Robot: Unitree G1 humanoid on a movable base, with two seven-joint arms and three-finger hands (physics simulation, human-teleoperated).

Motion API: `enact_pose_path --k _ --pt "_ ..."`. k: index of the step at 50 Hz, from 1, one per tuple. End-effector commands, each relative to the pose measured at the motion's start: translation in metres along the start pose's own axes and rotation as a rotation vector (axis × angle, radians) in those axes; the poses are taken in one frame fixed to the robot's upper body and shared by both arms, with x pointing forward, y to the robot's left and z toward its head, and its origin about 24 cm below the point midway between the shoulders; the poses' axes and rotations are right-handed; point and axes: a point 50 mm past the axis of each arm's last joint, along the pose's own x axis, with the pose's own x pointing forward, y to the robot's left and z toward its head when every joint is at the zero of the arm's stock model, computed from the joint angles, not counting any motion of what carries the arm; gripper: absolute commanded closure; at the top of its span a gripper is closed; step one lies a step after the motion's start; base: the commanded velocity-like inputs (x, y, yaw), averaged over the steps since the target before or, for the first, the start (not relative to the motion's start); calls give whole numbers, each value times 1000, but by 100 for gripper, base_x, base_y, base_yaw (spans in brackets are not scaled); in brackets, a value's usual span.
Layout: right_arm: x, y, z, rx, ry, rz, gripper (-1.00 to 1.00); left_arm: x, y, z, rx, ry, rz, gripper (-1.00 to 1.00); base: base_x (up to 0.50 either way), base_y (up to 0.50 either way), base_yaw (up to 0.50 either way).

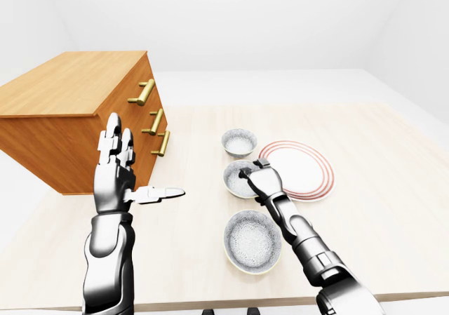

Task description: Put the bowl in the middle on the plate.

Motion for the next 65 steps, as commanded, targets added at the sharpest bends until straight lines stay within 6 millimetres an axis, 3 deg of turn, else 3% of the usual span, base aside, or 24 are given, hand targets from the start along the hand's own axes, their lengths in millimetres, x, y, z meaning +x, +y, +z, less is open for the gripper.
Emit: enact_pose_path --k 1,18,22,26,65 --pt "-15 25 3 49 12 117 -13 0 0 -1 0 3 -1 -100 0 0 0" --pt "-12 17 2 78 16 116 14 0 0 0 0 2 -2 -100 0 0 0" --pt "-12 17 1 79 17 117 48 0 0 -1 0 3 -1 -100 0 0 0" --pt "-11 15 0 76 18 114 100 0 0 -1 0 3 -1 -100 0 0 0" --pt "-4 -4 1 128 11 107 100 -1 0 -4 -2 19 -2 -100 0 0 0"
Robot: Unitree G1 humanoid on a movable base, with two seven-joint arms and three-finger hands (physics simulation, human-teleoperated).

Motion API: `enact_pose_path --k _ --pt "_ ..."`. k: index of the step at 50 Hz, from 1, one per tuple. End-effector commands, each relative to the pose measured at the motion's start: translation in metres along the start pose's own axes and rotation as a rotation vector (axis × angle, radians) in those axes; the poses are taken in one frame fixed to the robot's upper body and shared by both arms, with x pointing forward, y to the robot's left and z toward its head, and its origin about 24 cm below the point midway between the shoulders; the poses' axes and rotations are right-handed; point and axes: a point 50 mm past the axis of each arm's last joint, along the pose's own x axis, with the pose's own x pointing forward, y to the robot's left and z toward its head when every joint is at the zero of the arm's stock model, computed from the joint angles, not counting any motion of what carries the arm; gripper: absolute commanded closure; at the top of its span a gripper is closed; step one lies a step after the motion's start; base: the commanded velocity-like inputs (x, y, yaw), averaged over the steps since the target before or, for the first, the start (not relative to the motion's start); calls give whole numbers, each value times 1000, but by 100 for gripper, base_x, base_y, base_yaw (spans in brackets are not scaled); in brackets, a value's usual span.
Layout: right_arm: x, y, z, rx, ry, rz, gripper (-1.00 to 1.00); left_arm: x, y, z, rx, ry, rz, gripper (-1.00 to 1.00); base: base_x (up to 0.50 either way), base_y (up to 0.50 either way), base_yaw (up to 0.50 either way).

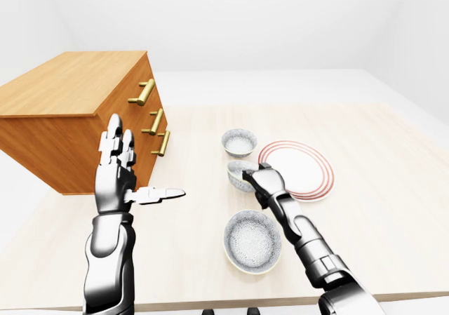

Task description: Put the bowl in the middle on the plate.

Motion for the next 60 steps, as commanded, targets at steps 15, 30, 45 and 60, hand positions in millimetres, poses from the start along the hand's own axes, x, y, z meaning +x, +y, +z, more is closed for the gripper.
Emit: enact_pose_path --k 15,30,45,60 --pt "-4 -7 10 61 -33 45 100 0 0 0 0 0 0 -100 0 0 0" --pt "-1 -23 13 116 -56 52 100 0 0 1 -1 -4 1 -100 0 0 0" --pt "1 -41 18 174 -95 53 100 1 0 2 -4 -11 0 -100 0 0 0" --pt "1 -59 14 181 -106 29 100 0 0 0 -3 1 -1 -100 0 0 0"
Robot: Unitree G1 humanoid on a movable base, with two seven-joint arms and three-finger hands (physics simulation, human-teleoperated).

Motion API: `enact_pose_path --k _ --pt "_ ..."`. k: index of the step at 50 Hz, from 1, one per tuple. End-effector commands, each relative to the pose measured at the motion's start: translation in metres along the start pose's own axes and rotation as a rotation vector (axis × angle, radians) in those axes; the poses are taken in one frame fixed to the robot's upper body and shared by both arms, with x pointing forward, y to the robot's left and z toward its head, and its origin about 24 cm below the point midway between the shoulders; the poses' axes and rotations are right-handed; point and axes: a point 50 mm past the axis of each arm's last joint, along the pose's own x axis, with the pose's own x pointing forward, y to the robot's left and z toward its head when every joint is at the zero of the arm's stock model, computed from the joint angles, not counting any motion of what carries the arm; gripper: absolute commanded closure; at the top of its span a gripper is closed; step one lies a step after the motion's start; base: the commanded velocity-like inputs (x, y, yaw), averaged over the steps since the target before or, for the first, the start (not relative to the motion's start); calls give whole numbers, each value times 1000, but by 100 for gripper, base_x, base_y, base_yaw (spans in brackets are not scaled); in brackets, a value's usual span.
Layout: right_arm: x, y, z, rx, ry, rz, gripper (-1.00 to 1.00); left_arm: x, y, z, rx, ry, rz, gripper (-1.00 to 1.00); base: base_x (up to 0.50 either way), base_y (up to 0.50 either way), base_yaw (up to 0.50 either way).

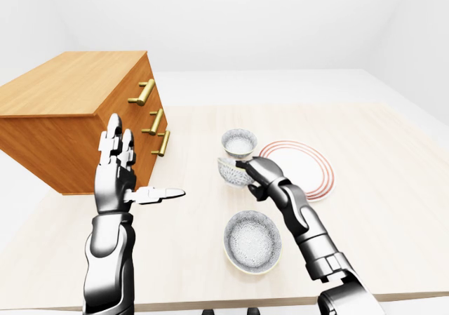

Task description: Put the bowl in the middle on the plate.

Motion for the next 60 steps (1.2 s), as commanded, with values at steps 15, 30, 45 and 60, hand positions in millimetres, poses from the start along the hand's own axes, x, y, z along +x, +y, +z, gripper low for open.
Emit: enact_pose_path --k 15,30,45,60 --pt "-7 -35 -12 -13 10 -53 100 -1 0 -3 1 15 -3 -100 0 0 0" --pt "-16 -53 -21 -2 14 -49 100 -1 -1 -4 3 18 -4 -100 0 0 0" --pt "-17 -92 -35 -147 92 -196 100 0 -1 -1 2 5 -3 -100 0 0 0" --pt "-12 -120 -48 -417 184 -421 100 0 -1 -2 2 9 -4 -100 0 0 0"
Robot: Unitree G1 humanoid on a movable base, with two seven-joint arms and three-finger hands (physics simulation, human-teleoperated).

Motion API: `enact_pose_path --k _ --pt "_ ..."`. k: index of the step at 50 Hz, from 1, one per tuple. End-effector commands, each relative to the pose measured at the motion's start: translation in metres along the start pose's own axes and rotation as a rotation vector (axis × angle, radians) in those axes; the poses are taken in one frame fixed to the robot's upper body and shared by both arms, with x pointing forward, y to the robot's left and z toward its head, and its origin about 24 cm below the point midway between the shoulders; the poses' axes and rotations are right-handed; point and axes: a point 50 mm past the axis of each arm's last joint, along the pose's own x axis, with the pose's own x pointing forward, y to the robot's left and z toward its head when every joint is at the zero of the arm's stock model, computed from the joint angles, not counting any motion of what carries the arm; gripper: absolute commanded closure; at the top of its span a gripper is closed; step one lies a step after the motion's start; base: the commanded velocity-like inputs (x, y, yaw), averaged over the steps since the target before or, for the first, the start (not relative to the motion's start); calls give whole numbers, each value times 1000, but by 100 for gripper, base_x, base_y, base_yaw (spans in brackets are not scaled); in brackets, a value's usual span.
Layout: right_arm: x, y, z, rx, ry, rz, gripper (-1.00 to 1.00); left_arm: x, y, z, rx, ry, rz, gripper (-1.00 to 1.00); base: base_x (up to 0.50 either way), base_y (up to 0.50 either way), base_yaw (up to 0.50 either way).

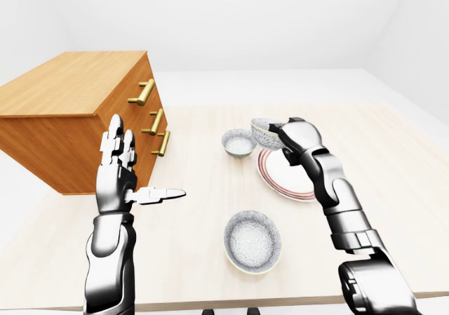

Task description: Put the bowl in the middle on the plate.

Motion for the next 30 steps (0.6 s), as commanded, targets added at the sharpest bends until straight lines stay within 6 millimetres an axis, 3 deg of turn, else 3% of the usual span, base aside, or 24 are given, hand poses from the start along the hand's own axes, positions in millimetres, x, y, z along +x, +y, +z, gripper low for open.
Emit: enact_pose_path --k 1,7,18,23,30 --pt "9 -19 -14 -189 54 -190 100 0 0 0 0 2 -1 -100 0 0 0" --pt "17 -13 -27 -360 66 -271 100 0 0 -1 1 3 0 -100 0 0 0" --pt "23 18 -33 -473 8 -319 100 -1 -1 -3 2 12 -3 -100 0 0 0" --pt "22 46 -36 -492 0 -171 100 -1 -1 -3 2 13 -3 -100 0 0 0" --pt "17 67 -41 -445 31 -69 100 -1 -1 -3 2 15 -2 -100 0 0 0"
